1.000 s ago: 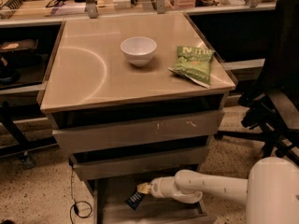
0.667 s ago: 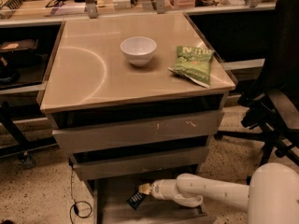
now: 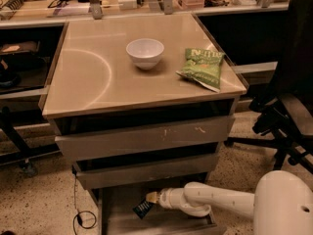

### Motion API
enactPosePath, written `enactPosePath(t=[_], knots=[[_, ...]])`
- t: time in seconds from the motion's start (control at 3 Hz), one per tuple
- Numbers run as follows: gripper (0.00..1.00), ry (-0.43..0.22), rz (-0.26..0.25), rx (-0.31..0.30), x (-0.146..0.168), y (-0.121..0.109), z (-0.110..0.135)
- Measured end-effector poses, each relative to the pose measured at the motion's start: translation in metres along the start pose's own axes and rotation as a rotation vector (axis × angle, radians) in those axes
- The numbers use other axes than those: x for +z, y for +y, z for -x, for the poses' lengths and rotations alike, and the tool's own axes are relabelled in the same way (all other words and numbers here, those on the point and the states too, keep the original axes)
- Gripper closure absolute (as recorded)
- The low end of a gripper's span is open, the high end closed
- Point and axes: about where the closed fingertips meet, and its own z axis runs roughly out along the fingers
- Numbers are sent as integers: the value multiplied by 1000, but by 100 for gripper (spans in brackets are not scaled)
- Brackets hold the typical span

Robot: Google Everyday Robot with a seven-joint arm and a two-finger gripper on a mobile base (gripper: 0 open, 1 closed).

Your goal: Place rxbar blueberry into bottom drawer

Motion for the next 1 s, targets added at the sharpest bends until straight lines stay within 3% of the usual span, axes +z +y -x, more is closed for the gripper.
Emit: enactPosePath(t=[0.67,1.0], knots=[[100,-46,42,77,29,-12,10],[100,-67,34,111,39,-22,16]])
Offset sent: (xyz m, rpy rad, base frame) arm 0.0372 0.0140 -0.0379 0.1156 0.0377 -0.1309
